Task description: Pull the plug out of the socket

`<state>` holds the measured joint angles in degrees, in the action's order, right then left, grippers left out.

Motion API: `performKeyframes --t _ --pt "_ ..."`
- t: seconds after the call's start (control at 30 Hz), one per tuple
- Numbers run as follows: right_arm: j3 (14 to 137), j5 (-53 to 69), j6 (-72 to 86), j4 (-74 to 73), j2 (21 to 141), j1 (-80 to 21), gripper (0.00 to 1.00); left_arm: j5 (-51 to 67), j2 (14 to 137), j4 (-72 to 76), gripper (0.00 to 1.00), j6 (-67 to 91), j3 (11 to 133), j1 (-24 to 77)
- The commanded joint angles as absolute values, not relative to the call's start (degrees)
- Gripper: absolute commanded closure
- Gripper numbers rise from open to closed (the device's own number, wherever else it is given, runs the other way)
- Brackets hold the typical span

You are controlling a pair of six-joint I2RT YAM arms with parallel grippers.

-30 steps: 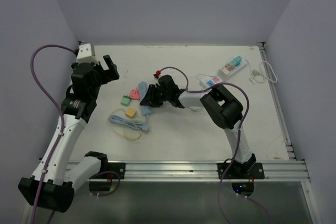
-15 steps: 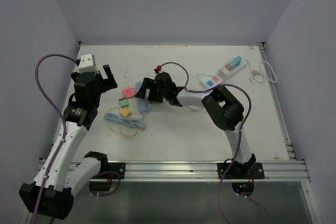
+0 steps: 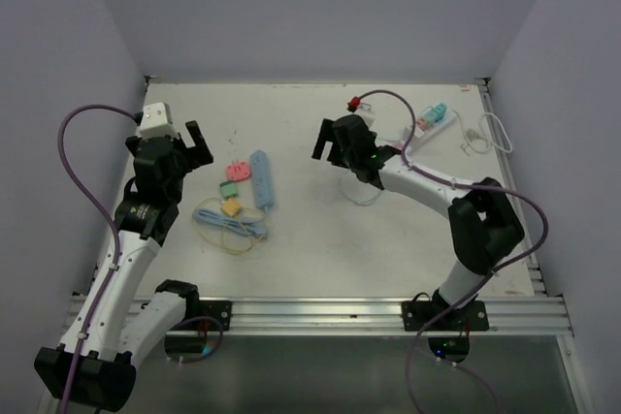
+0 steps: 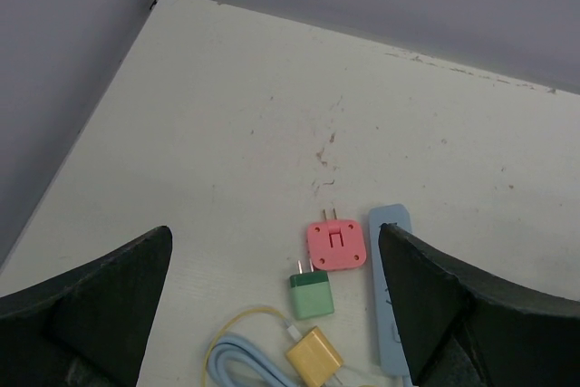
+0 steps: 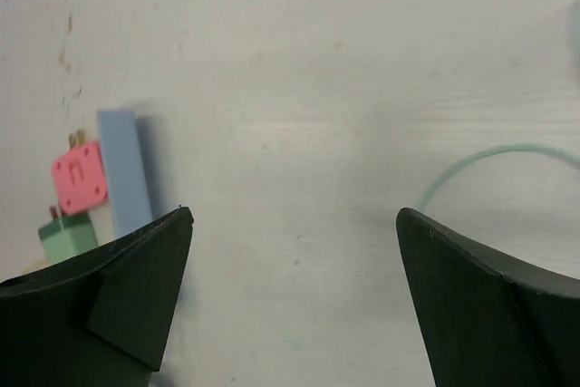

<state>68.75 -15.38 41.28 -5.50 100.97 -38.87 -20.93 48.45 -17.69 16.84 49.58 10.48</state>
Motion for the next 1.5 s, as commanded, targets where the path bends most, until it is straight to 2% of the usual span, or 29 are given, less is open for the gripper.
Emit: performKeyframes --t 0.0,0.13,0.3,0.93,1.3,1.4,1.47 --pt "67.2 -28.6 39.1 -11.9 93.8 -33.6 0.01 -21.8 47.7 -15.6 0.00 15.9 49.2 9.9" --pt "66.4 -34.3 39.3 -15.2 90.5 -29.3 0.01 -21.1 47.9 -15.6 0.00 15.9 49.1 9.9" --pt "68.0 -37.9 40.5 -16.8 91.9 -25.4 0.01 -21.1 47.8 -15.6 0.00 15.6 49.0 9.9" --pt "84.5 -41.8 47.9 -23.8 113.8 -20.0 0.01 -19.8 47.0 -15.0 0.00 15.8 48.6 9.9" --pt "85.5 -41.4 49.1 -26.7 119.4 -19.2 0.01 -19.0 46.8 -14.8 0.00 15.6 48.5 9.9" --pt "84.7 -41.0 49.0 -26.6 119.7 -19.2 0.05 -18.8 46.8 -14.7 0.00 15.6 48.4 9.9" --pt "83.6 -40.3 48.5 -25.8 119.4 -19.2 0.12 -18.7 46.8 -14.7 0.00 15.6 48.4 9.9"
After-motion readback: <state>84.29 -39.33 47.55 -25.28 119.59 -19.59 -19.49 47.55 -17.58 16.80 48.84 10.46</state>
